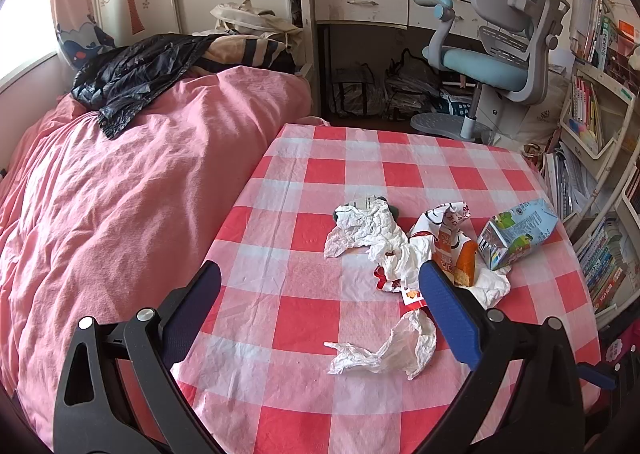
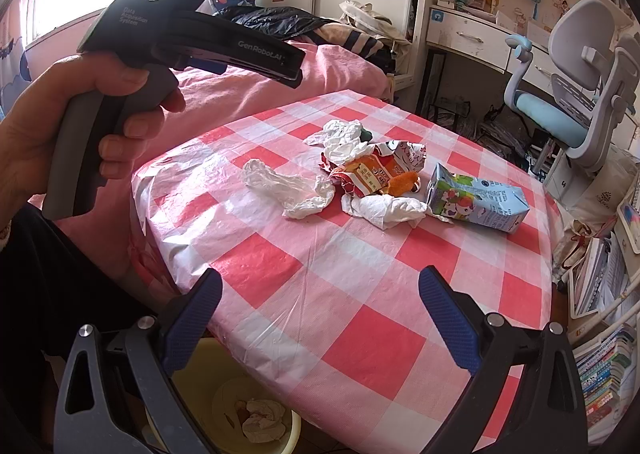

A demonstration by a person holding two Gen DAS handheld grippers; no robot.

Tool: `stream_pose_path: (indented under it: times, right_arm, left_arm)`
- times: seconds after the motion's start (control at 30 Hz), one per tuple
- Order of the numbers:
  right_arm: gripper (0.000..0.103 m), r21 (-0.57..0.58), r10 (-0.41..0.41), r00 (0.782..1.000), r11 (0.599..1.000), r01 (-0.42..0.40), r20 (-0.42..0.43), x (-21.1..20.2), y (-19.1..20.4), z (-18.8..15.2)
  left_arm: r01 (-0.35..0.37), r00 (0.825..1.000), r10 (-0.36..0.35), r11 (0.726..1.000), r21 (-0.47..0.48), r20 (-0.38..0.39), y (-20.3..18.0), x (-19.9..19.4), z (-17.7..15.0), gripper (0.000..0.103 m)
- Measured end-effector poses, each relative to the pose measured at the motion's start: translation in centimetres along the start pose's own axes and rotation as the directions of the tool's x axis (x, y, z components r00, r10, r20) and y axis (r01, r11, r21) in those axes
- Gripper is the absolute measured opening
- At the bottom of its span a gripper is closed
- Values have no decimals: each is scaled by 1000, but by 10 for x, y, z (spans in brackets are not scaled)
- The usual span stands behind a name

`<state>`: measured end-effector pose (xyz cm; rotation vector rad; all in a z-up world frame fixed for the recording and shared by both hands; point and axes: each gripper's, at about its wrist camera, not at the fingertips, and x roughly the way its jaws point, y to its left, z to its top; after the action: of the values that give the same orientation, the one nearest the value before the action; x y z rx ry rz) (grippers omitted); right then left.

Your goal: Collect trash

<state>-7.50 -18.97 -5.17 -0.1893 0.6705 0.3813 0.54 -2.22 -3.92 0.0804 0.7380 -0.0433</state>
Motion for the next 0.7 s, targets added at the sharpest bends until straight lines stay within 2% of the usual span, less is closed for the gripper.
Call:
stream_pose_path:
  times: [0.7]
  right_arm:
    - [94,1,-1,1000,1000,1,1,0,0,0]
  left_arm:
    - [12,1000,-12,1000,8,3,1,-1,1,96]
